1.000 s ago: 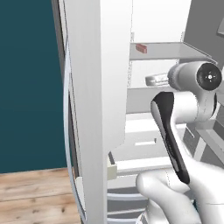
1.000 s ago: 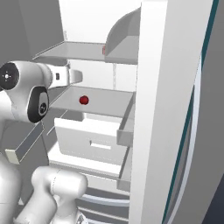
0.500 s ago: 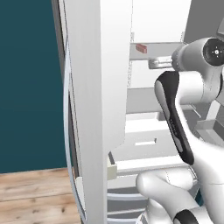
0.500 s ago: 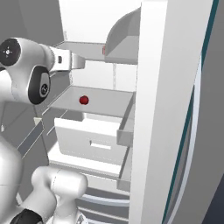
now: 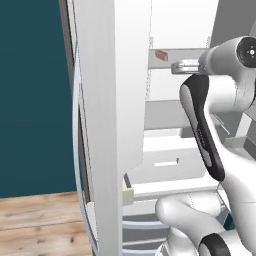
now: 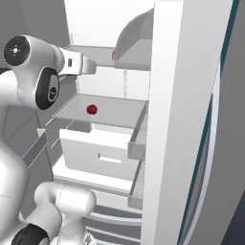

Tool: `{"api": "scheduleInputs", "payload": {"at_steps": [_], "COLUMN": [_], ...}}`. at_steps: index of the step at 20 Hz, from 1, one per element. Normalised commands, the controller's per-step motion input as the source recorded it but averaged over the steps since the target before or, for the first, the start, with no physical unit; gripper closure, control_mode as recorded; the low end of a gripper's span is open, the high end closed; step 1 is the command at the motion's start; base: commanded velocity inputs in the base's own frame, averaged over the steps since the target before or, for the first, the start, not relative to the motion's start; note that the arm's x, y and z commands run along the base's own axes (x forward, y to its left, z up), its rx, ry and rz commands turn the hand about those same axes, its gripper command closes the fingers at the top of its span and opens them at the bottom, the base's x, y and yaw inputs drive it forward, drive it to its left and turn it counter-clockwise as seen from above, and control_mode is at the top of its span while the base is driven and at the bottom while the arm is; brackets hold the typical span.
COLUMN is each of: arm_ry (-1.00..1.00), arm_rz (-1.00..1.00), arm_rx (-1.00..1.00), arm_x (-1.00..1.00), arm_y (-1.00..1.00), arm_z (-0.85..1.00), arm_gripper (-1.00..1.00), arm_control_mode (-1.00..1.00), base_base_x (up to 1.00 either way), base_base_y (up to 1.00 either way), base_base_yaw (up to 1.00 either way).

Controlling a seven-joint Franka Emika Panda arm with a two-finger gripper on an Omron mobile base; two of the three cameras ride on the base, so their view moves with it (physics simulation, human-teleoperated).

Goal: Take the cheese, steak, and tomato from the fridge and place them on the plate on the dining counter to create an appetizer plate.

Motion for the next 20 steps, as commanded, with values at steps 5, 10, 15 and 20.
{"api": "scheduleInputs", "payload": {"at_steps": [5, 10, 15, 20], "arm_ry": [0.00, 0.08, 0.19, 0.15], "arm_rz": [0.00, 0.00, 0.00, 0.00], "arm_rx": [0.04, 0.04, 0.03, 0.00], "arm_x": [0.44, 0.56, 0.63, 0.46], "arm_y": [-0.22, -0.14, -0.02, 0.00], "arm_z": [-0.03, 0.04, 0.13, 0.00], "arm_gripper": [-1.00, -1.00, -1.00, -1.00], "arm_control_mode": [-1.00, -1.00, -1.00, -1.00], "base_base_x": [0.00, 0.00, 0.00, 0.00], "base_base_y": [0.00, 0.00, 0.00, 0.00], "base_base_yaw": [0.00, 0.00, 0.00, 0.00]}}
